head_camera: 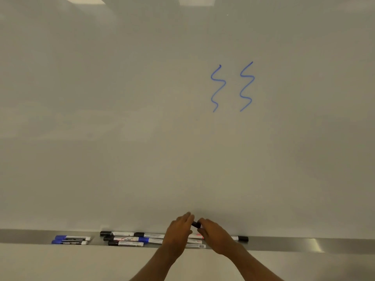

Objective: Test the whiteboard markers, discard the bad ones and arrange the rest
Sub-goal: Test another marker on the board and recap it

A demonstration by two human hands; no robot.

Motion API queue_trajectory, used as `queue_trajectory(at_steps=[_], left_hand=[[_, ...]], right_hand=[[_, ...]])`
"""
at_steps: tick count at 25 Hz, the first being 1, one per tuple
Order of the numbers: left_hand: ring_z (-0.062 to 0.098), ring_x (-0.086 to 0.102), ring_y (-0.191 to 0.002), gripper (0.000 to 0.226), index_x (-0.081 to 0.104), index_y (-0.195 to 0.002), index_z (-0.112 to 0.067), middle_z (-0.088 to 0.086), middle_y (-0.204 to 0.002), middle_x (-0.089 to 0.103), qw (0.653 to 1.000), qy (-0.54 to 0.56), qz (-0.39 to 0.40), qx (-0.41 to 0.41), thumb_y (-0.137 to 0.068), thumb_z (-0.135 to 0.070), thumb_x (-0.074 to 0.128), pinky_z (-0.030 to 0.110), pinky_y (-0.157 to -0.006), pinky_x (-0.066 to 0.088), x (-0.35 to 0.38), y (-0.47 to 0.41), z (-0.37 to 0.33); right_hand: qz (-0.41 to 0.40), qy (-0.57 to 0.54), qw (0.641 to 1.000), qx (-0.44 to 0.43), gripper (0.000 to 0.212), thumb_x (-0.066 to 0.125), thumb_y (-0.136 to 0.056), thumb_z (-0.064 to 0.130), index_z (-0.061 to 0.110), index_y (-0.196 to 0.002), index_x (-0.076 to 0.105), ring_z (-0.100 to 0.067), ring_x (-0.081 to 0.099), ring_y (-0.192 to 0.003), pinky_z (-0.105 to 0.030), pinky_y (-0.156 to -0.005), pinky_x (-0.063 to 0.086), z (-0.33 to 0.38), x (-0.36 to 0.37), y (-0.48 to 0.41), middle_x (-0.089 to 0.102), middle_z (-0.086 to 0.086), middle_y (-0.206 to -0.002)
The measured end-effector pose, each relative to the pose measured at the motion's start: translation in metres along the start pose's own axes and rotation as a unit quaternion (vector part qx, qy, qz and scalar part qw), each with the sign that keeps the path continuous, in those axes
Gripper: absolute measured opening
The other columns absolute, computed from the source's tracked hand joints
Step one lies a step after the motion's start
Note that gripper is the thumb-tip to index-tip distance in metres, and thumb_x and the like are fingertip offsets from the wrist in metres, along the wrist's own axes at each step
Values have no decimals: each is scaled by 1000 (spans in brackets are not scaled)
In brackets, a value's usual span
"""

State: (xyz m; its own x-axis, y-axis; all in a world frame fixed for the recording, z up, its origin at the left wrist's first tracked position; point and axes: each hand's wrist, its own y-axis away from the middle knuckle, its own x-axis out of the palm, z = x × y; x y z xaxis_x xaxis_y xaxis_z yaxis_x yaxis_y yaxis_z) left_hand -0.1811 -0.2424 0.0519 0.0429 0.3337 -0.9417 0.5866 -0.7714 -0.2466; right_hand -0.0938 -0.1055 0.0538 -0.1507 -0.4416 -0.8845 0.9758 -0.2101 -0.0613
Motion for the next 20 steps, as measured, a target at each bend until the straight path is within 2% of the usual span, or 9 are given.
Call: queue_trajectory(at_steps=[2,4,5,6,8,12,16,18,20], left_hand=[[16,52,-119,45,46,-132,-19,0,-135,52,998,-33,0,58,-89,-20,62,26,-100,37,-6,-1,3],[7,64,-83,52,65,-99,-24,-8,-98,66,994,-27,19,100,-54,-29,90,20,-75,49,-10,-3,5],[4,63,-70,57,67,-86,-26,-11,-84,66,991,-54,23,122,-37,-32,94,17,-65,50,-12,-3,4],[4,62,-67,57,66,-83,-26,-11,-79,66,988,-65,30,136,-33,-31,95,17,-63,50,-12,-6,6],[7,64,-72,53,65,-89,-22,-7,-83,67,984,-81,33,152,-45,-27,93,21,-69,50,-11,-8,13],[-3,55,-50,54,65,-70,-32,-17,-60,61,985,-84,-19,152,-26,-40,95,11,-51,43,-16,-9,16],[0,63,-61,48,72,-82,-26,-14,-74,69,984,-26,-121,124,-40,-30,95,11,-56,48,-38,-9,27],[7,68,-74,51,71,-96,-17,-6,-88,72,977,-8,-185,107,-50,-21,93,15,-63,52,-59,-15,33],[15,69,-90,55,67,-110,-11,4,-103,71,965,14,-246,85,-59,-14,89,23,-74,55,-85,-25,36]], right_hand=[[1,24,1000,-19,22,34,-101,30,18,-113,48,-14,51,-91,-30,-83,43,8,-4,-1,56,2,-105],[-13,45,998,-49,26,32,-102,33,18,-115,49,-11,48,-88,-27,-81,41,12,-7,-1,58,0,-111],[-23,53,996,-61,28,31,-102,35,18,-114,50,-9,47,-85,-23,-76,39,13,-9,0,59,-1,-110],[-33,63,995,-65,30,31,-102,37,19,-114,52,-8,49,-83,-20,-71,37,14,-13,1,61,0,-108],[-47,80,994,-58,32,31,-101,40,23,-117,53,-11,56,-86,-18,-69,38,12,-17,3,63,3,-108],[-57,39,997,-27,34,32,-99,44,28,-124,48,-9,59,-94,-23,-80,44,10,-20,7,63,7,-111],[-105,-99,989,-17,20,38,-100,19,28,-116,30,-5,45,-61,-21,-59,39,23,-37,2,53,1,-84],[-141,-151,977,-46,23,42,-98,16,32,-108,30,-8,50,-59,-22,-58,44,35,-55,-9,54,-1,-81],[-197,-182,960,-84,17,49,-97,21,35,-104,40,-10,58,-65,-21,-62,50,56,-79,-24,59,0,-80]])
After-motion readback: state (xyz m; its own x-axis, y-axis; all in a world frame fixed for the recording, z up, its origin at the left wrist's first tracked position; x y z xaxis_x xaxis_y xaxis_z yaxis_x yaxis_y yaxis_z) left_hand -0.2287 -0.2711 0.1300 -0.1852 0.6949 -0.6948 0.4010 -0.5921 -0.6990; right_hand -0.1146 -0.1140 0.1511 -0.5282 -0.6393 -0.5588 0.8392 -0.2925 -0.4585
